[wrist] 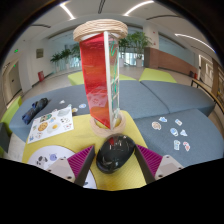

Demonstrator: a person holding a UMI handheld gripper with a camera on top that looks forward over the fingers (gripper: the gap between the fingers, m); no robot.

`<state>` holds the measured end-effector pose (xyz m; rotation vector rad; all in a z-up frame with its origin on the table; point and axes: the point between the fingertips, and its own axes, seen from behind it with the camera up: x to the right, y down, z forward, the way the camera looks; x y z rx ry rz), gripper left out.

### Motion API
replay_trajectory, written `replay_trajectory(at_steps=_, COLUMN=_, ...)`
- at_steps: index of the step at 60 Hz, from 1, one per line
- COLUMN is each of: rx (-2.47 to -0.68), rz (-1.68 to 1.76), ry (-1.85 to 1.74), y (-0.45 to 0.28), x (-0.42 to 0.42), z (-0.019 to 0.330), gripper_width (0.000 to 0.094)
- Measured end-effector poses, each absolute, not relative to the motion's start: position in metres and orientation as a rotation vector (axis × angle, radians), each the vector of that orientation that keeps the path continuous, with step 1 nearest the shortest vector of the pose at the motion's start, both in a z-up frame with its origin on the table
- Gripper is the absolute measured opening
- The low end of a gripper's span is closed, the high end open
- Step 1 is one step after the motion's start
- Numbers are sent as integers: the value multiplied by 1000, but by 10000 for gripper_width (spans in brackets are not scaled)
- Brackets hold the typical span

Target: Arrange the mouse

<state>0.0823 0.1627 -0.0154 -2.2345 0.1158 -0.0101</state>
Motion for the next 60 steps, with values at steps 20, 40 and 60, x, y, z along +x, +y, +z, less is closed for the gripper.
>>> replay_trajectory(at_steps=20, rx=-2286, rz=22, ry=102, y=145, x=87, z=-14, gripper_width=550)
replay_trajectory(at_steps=40, rx=-2107, rz=142, ry=-106, y=79, x=-7, z=92, gripper_width=523)
replay_trajectory(at_steps=60, rx=-2282, rz=210, ry=-185, y=46, x=-90, z=-12, gripper_width=525)
